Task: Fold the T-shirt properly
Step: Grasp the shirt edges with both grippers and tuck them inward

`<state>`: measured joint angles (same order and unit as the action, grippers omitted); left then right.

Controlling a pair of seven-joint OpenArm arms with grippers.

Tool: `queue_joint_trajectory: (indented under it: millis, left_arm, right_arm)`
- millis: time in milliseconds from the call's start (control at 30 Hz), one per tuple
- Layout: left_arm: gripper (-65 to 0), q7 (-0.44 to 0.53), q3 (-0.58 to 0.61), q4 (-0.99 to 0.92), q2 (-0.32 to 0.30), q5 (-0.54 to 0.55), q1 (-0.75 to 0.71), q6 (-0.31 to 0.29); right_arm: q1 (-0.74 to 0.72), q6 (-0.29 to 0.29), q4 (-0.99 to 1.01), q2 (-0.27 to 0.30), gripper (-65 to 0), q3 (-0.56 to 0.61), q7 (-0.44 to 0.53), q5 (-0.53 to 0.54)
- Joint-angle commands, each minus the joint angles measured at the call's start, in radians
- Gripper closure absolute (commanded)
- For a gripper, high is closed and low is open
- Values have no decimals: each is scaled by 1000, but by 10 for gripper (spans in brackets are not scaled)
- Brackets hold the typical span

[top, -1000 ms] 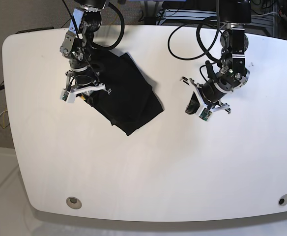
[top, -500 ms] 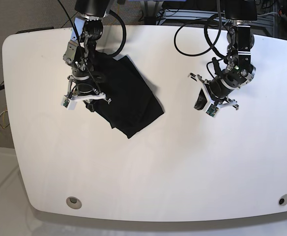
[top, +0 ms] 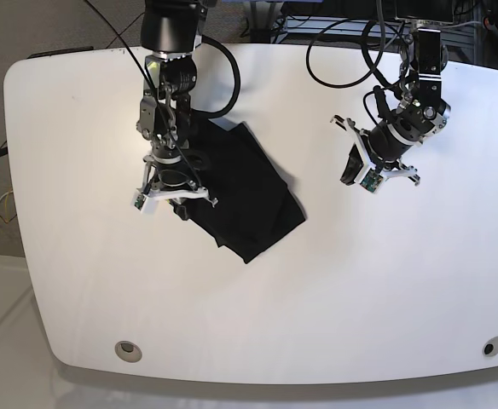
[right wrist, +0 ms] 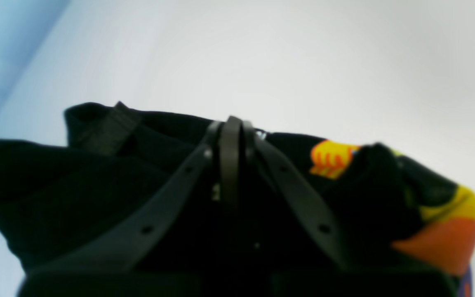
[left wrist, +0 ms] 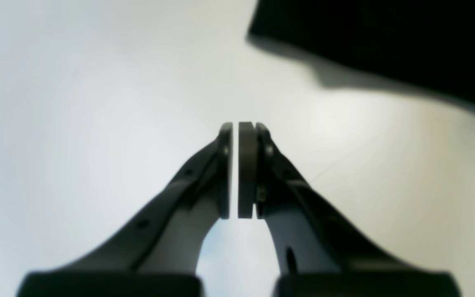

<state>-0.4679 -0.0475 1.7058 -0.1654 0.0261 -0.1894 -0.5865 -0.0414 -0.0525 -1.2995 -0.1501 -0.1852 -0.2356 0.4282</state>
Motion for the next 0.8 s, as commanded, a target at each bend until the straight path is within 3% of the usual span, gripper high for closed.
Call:
queue_joint_trajectory:
  millis: [0,367,600,767]
  left_arm:
    - [0,25,-1,24,-3,18,6,-3]
    - [0,25,-1,26,-1,19,-12,-7]
    - [0,25,7,70,37,18,-8,-5]
    - [0,25,7,98,59,18,-2,-5]
  right_arm:
    - [-27,-27,80,-7,0,5,-43,16]
    - [-64,-13,27,-7,0,56,2,18]
    - [-64,76,-104,-7,0,51,-20,8]
    - [-67,99,-177,-7,0,57,-37,11]
